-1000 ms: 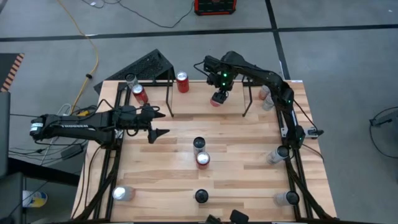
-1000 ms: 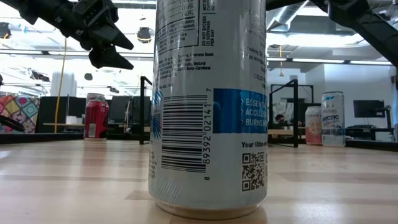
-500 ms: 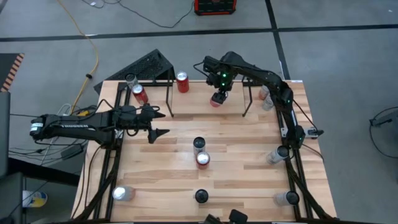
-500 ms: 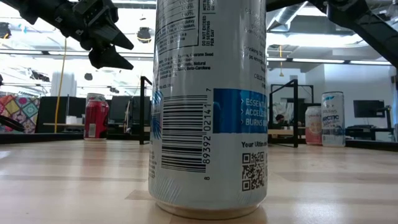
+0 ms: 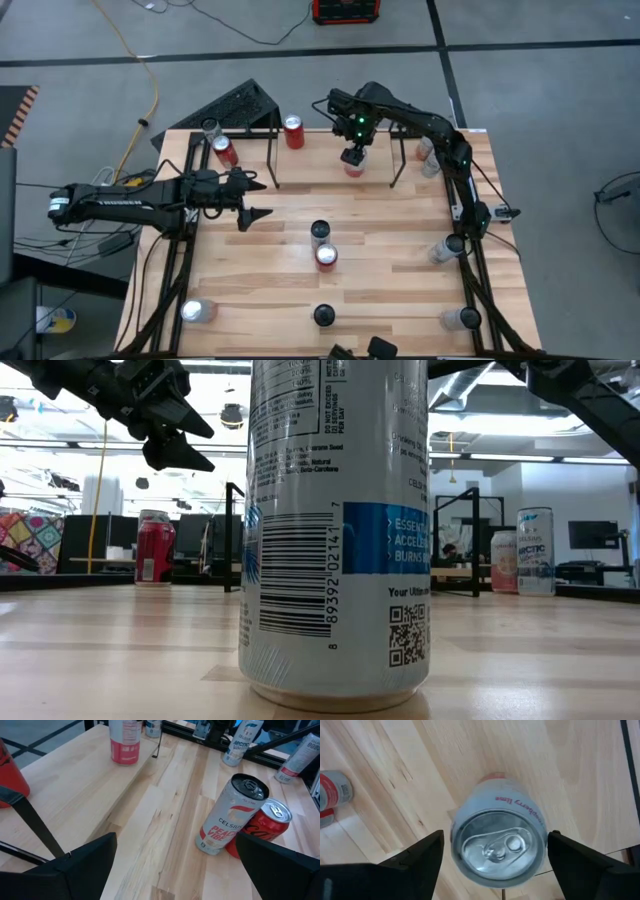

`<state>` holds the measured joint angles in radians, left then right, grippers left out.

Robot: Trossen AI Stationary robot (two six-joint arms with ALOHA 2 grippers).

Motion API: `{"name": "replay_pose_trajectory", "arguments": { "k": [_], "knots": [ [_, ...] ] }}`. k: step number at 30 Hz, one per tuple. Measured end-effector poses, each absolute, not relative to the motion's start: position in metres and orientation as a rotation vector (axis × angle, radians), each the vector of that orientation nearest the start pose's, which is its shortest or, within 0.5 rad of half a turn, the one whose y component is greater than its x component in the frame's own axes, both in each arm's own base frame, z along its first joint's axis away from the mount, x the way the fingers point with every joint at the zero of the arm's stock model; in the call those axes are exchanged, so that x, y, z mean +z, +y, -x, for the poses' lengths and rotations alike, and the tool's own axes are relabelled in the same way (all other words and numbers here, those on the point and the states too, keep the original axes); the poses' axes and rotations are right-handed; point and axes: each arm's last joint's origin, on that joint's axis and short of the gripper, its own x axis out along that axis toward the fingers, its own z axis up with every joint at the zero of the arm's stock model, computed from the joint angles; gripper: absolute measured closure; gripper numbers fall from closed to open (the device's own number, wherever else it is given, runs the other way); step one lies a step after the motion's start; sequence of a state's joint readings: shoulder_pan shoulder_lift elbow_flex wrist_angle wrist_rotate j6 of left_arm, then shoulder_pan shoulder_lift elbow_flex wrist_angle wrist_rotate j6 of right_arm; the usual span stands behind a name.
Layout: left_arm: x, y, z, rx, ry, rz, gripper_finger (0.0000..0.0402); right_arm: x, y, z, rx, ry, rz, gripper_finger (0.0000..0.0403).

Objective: Place canned beverage on shelf
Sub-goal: Put the pink white soda can on the shelf

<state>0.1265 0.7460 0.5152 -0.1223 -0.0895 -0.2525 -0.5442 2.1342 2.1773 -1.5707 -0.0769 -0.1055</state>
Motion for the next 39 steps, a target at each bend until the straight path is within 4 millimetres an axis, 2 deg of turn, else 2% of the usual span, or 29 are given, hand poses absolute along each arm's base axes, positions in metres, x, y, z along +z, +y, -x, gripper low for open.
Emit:
{"name": "replay_pose_trajectory", "arguments": {
  "k": [10,19,23,25,30,34,39],
  "knots": [
    [0.252,0.022,-0.168,0.246,0.326,0.255,0.0009,0.305,-0.21,-0.348,-0.273,1.467,-0.357,0.0072],
    [0.252,0.022,-0.168,0.25,0.324,0.275,0.0009,0.35,-0.199,-0.328,-0.294,1.345,-0.305,0.0074],
    [0.252,0.022,-0.167,0.252,0.324,0.275,0.0009,0.374,-0.185,-0.313,-0.201,1.301,-0.153,0.0074],
    [0.252,0.022,-0.168,0.253,0.323,0.273,0.0009,0.38,-0.182,-0.312,-0.129,1.275,-0.033,0.0074],
    [0.253,0.023,-0.168,0.254,0.31,0.273,0.0009,0.375,-0.183,-0.318,0.081,1.273,0.243,0.0074],
    [0.253,0.023,-0.168,0.254,0.308,0.275,0.0009,0.356,-0.19,-0.33,0.234,1.311,0.383,0.0074],
    [0.253,0.023,-0.168,0.254,0.308,0.275,0.0009,0.336,-0.194,-0.343,0.31,1.349,0.422,0.0074]
  ]
}}
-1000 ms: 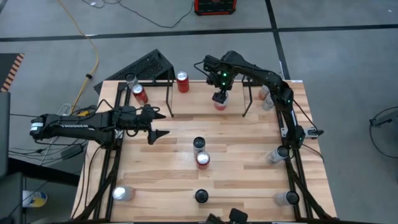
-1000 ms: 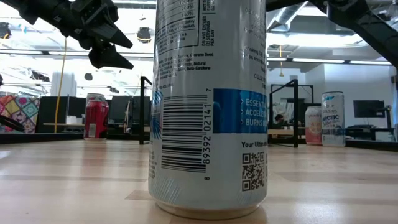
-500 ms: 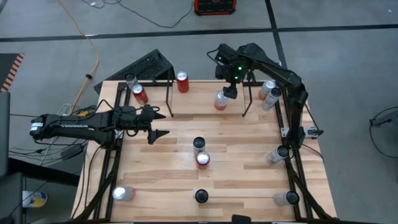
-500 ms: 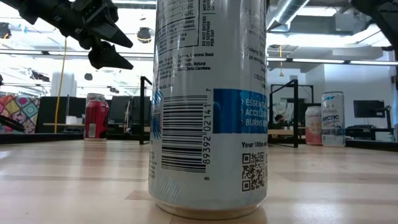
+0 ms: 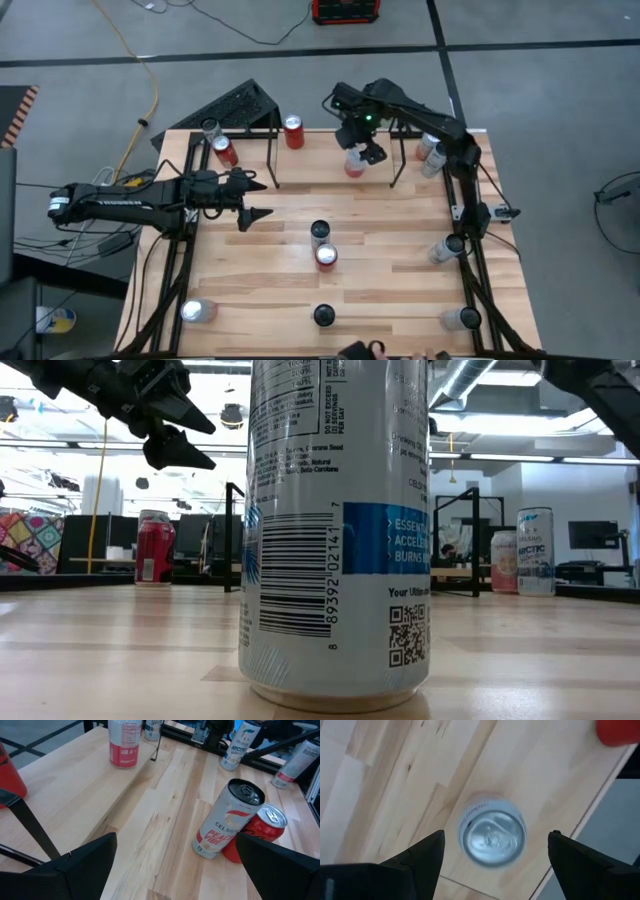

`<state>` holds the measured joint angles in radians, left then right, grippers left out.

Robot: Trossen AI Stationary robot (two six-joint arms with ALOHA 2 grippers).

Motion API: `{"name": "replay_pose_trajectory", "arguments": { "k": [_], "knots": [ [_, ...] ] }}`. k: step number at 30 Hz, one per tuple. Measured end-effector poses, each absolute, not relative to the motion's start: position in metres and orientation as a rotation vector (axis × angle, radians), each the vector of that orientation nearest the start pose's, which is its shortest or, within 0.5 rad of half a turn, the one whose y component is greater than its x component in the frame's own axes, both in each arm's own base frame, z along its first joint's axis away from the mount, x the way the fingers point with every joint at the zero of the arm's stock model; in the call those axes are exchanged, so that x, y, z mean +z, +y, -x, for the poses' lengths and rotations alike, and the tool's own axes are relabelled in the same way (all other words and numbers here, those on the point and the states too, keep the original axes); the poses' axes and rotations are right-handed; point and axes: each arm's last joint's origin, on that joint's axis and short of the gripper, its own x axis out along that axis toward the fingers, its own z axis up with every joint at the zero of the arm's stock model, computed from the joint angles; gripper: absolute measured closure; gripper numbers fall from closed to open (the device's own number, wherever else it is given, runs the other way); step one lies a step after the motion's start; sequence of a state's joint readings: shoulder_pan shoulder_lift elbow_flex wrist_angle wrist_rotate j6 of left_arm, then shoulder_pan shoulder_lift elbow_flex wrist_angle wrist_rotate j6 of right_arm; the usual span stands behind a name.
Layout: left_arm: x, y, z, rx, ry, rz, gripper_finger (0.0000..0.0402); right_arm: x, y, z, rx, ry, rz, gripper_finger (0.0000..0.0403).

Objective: Place canned beverage on shelf
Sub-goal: Put the pink white soda can on the shelf

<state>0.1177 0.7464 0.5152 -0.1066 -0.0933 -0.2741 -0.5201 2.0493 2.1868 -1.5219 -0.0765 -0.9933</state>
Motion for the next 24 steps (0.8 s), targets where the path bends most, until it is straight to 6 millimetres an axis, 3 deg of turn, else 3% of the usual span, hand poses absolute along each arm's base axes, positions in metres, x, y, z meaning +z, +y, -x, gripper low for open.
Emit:
{"name": "replay_pose_trajectory", "arguments": {
  "k": [8,18,24],
  "knots": [
    [0.251,0.022,-0.167,0.253,0.327,0.268,0.0009,0.316,-0.203,-0.346,0.365,1.433,0.415,0.0074],
    [0.251,0.022,-0.167,0.249,0.329,0.249,0.0009,0.312,-0.207,-0.345,0.369,1.435,0.415,0.0074],
    [0.251,0.022,-0.167,0.249,0.328,0.249,0.0009,0.28,-0.205,-0.346,0.407,1.521,0.387,0.0074]
  ]
}}
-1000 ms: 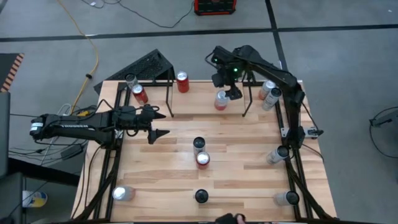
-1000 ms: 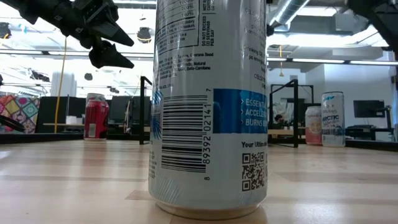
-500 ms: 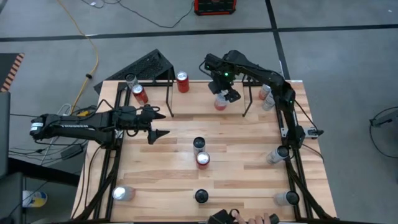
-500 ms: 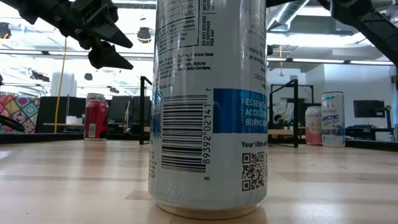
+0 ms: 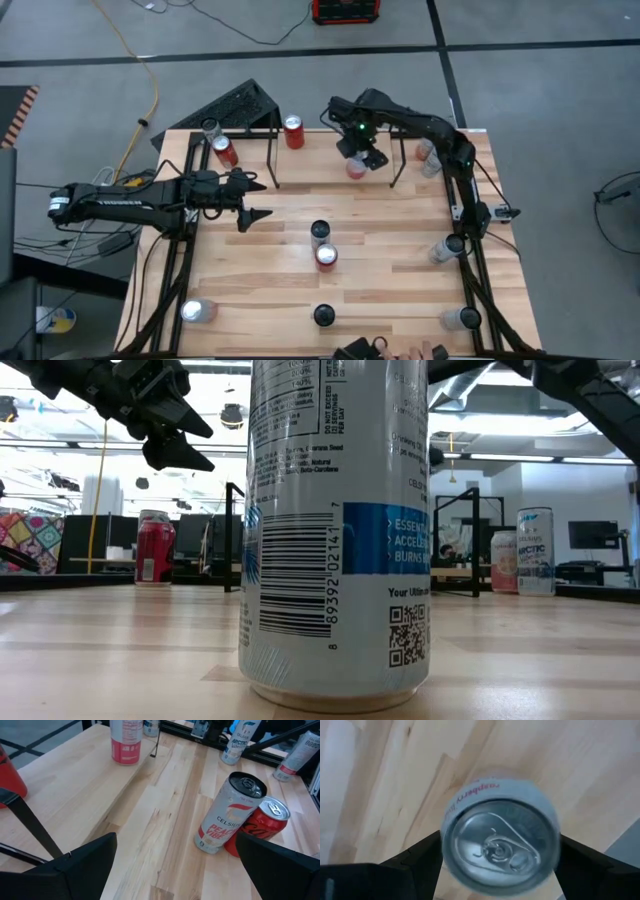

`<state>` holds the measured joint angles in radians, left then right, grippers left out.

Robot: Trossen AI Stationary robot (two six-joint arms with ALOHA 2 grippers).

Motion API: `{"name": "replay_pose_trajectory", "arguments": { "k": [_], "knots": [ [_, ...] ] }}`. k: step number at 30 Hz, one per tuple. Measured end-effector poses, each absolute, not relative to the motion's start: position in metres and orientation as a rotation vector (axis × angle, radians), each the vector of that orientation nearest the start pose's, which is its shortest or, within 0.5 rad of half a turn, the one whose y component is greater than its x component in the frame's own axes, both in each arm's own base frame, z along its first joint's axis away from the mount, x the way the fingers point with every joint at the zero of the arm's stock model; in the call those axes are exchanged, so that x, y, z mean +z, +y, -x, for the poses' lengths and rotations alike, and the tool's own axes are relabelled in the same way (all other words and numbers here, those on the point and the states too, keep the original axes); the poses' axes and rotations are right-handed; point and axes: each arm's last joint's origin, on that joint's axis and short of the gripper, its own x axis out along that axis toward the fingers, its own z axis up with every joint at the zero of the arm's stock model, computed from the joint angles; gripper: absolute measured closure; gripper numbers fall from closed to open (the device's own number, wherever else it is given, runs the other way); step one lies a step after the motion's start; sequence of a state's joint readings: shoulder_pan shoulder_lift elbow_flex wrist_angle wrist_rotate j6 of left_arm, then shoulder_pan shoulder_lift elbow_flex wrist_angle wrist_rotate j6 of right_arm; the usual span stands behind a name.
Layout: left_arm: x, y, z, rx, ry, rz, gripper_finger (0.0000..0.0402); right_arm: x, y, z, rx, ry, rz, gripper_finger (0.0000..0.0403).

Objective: Place canned beverage on shelf
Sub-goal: Put the pink white soda can on the shelf

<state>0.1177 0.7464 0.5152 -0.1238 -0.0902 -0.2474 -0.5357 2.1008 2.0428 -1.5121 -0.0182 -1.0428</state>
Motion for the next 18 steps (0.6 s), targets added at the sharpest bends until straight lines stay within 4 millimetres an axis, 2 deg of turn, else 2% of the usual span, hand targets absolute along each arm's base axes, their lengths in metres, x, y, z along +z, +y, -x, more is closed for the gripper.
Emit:
{"name": "replay_pose_trajectory", "arguments": {
  "k": [5,11,18],
  "knots": [
    [0.251,0.022,-0.168,0.249,0.328,0.249,0.0009,0.275,-0.205,-0.352,0.215,1.554,0.347,0.0079],
    [0.252,0.022,-0.168,0.248,0.328,0.25,0.0009,0.276,-0.203,-0.355,0.177,1.533,0.32,0.0089],
    [0.252,0.022,-0.168,0.249,0.327,0.25,0.0009,0.276,-0.203,-0.36,-0.11,1.487,0.043,0.01]
  ]
}}
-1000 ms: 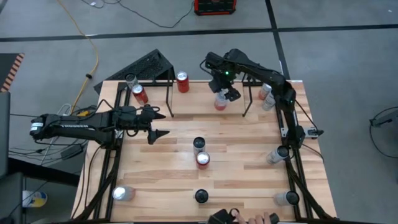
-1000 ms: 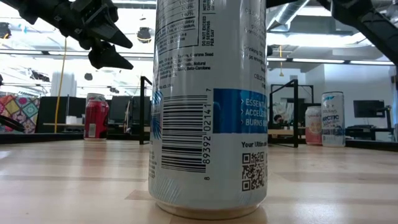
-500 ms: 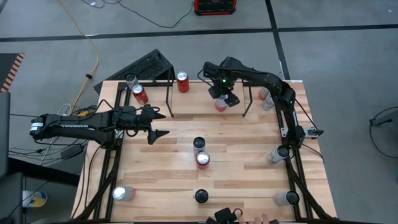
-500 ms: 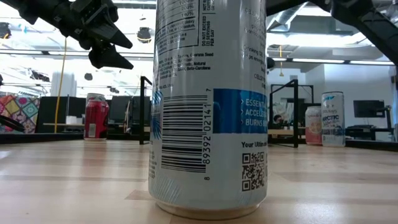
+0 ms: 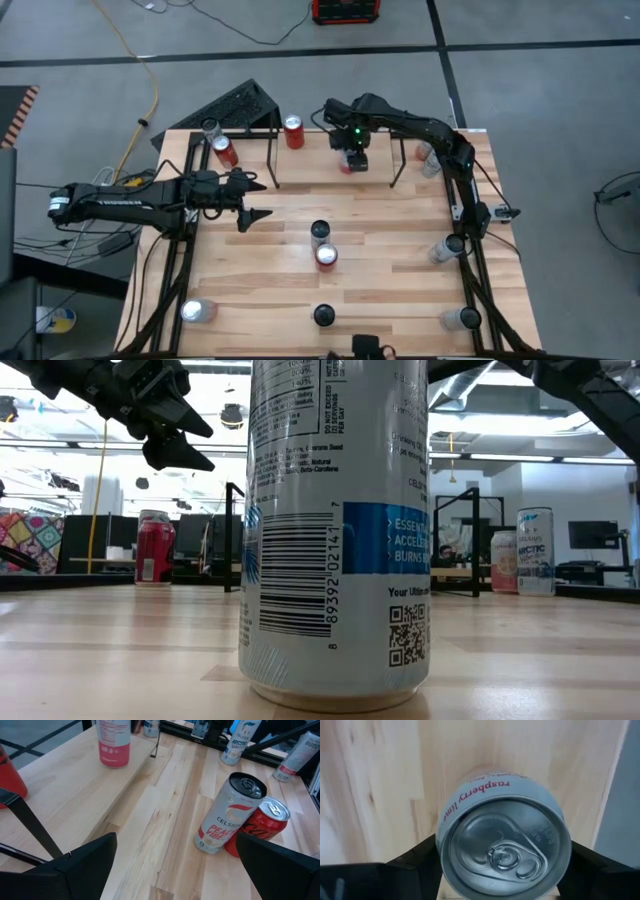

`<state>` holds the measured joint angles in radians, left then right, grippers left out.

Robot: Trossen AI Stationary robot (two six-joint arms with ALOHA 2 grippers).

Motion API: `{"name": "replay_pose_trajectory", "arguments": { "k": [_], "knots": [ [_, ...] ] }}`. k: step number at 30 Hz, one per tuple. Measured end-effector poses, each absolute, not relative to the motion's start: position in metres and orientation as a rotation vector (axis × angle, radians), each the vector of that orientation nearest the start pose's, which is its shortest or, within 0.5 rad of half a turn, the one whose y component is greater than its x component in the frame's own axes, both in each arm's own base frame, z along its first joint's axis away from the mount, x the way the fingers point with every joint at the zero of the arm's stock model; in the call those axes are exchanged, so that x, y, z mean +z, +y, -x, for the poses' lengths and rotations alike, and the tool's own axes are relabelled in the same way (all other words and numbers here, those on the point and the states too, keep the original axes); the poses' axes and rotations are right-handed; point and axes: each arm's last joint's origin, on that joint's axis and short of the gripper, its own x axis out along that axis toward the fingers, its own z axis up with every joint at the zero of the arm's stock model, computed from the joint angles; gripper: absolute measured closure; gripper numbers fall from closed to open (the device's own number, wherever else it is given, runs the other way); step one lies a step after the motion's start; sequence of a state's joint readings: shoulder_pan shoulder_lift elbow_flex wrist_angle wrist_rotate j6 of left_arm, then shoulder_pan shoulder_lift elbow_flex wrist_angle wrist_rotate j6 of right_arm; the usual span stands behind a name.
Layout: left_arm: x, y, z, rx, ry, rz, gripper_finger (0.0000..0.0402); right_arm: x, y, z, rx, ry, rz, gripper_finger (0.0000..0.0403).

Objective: Place canned beverage on shelf
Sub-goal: Put the pink white soda can on the shelf

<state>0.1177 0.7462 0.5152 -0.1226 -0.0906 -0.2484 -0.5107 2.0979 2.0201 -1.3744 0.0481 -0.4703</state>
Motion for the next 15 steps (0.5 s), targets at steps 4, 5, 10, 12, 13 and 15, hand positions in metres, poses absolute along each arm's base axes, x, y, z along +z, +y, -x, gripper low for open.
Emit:
{"name": "replay_pose_trajectory", "arguments": {
  "k": [4,5,10,12,13,15],
  "knots": [
    [0.252,0.022,-0.168,0.249,0.327,0.25,0.0009,0.276,-0.203,-0.36,-0.255,1.458,-0.144,0.0101],
    [0.252,0.022,-0.168,0.25,0.327,0.25,0.0009,0.277,-0.203,-0.361,-0.314,1.442,-0.213,0.0101],
    [0.252,0.023,-0.168,0.252,0.323,0.254,0.0009,0.277,-0.205,-0.367,-0.531,1.31,-0.52,0.0101],
    [0.252,0.023,-0.168,0.252,0.317,0.259,0.0009,0.278,-0.206,-0.37,-0.53,1.257,-0.572,0.0101],
    [0.252,0.023,-0.168,0.252,0.315,0.26,0.0009,0.279,-0.206,-0.372,-0.532,1.238,-0.59,0.0101],
    [0.252,0.023,-0.168,0.253,0.316,0.265,0.0009,0.279,-0.206,-0.374,-0.533,1.213,-0.613,0.0101]
  ]
}}
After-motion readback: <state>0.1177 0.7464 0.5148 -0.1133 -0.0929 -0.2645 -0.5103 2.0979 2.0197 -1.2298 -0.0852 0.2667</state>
